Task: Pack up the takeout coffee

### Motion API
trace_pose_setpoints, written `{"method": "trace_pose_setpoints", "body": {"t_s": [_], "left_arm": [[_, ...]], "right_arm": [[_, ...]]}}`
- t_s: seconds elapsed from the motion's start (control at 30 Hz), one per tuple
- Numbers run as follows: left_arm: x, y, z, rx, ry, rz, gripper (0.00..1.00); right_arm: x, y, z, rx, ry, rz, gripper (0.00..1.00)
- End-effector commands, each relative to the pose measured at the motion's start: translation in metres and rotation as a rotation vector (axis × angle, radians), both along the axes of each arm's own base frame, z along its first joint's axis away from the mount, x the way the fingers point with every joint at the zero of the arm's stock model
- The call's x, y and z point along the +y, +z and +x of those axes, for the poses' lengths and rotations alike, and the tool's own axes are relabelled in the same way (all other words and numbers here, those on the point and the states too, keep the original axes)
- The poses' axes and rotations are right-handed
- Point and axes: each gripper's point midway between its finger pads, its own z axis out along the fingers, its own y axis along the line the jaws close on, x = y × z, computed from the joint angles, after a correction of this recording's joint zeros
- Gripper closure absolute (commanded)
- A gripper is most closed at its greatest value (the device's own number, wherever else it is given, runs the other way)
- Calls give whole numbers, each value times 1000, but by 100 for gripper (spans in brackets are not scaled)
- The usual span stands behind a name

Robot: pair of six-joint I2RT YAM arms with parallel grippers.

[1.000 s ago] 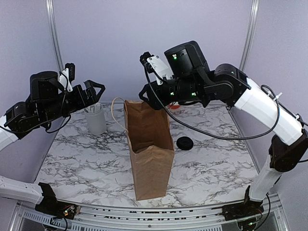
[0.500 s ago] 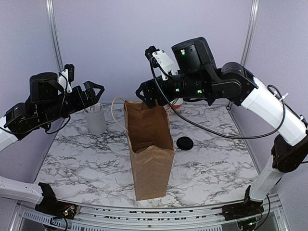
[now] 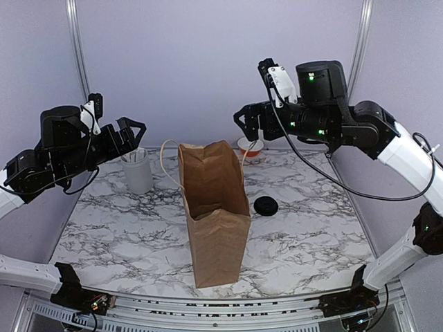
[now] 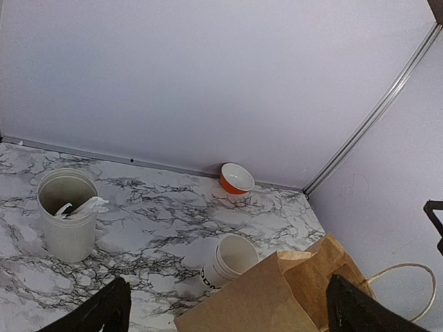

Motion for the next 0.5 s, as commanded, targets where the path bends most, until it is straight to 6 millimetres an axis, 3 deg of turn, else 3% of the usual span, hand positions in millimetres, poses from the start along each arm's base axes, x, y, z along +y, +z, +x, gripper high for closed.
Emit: {"method": "trace_pose_setpoints", "body": {"t_s": [0.0, 0.23, 0.47], "left_arm": [[19, -3, 1, -9, 63, 29, 1], [51, -31, 18, 62, 154, 71, 1], [88, -79, 31, 166, 280, 120, 1]], "right_arm": [[-51, 13, 20, -37, -118, 113, 0], [-132, -30, 52, -24, -315, 143, 0], [-204, -101, 76, 40, -474, 135, 0]]}}
